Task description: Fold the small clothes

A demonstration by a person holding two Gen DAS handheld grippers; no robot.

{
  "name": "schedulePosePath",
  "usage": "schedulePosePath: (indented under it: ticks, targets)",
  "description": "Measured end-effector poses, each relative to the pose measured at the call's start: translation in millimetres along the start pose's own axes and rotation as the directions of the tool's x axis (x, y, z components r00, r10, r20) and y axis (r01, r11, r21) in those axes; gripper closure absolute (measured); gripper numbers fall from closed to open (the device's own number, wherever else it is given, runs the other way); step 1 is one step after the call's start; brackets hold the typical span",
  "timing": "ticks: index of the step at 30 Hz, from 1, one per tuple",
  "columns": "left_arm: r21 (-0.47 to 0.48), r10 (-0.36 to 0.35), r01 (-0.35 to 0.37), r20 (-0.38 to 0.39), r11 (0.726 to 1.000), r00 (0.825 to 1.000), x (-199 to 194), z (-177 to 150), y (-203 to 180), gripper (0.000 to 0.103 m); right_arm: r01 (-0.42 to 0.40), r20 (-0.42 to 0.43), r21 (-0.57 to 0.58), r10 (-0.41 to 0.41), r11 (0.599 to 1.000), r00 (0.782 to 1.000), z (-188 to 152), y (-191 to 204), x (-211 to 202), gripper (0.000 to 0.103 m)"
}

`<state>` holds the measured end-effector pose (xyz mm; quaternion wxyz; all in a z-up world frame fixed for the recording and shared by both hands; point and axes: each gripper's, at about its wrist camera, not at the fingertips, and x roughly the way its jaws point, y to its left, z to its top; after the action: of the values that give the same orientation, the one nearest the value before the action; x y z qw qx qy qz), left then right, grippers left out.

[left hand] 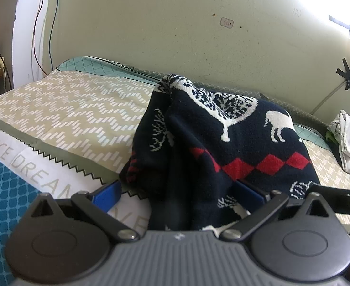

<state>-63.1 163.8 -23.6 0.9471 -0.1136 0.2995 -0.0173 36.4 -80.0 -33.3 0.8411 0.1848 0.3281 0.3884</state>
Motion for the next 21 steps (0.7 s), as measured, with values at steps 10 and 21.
schedulePosePath:
  ticks: [10,21]
  targets:
    - [-0.003,0.000,0.000,0.001,1.000,1.000,-0.1,0.3,0.6,0.000,0.036,0.022,0.010,-0.037,0.999,0.999,-2.0,0.6,-2.7,0.006]
    - [-0.009,0.002,-0.002,0.006,1.000,1.000,-1.0,-0.5,-0.7,0.000,0.058,0.026,0.001,-0.058,0.998,0.998,-3.2,2.2,-3.3,0.006]
